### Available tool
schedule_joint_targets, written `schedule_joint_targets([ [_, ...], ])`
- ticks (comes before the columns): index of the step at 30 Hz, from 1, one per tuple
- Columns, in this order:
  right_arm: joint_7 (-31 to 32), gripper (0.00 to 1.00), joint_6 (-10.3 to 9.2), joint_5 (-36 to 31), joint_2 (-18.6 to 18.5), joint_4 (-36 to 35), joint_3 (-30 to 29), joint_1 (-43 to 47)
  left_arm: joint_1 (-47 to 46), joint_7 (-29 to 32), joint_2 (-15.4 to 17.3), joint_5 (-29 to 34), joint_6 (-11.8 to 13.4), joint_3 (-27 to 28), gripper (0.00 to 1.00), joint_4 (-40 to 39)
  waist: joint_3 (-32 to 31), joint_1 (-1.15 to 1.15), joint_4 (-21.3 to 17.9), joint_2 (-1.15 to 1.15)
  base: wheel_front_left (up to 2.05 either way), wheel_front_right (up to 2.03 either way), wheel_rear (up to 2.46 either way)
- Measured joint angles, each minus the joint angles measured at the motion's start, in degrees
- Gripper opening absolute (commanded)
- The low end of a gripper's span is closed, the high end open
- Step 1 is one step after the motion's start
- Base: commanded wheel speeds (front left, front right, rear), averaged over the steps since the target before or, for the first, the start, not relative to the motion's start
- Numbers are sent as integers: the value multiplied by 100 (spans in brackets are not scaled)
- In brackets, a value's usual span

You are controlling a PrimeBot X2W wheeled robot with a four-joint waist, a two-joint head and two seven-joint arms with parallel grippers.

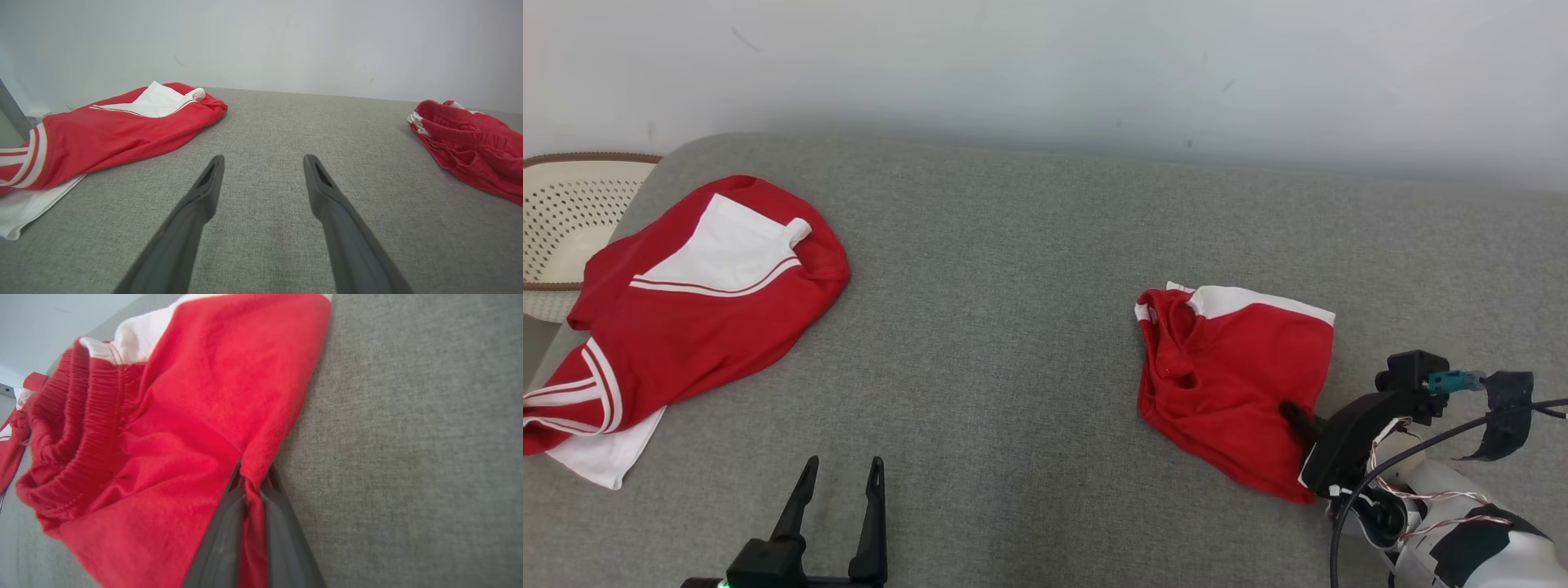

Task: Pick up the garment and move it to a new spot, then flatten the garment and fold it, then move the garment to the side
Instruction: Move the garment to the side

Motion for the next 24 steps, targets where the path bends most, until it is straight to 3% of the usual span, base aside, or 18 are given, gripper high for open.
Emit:
schedule_joint_targets([
  [8, -300, 0, -1, -436, -323, -157, 385, -320, -3, 0, -5, 0, 31, 63, 100, -37, 9, 0, -160, 0, 0, 0, 0],
  [24, -223, 0, -1, -1469, -1523, -52, 1276, -1959, -219, -1, 11, 204, 57, 143, 100, -682, 584, 0, -651, 1, 0, 0, 0],
])
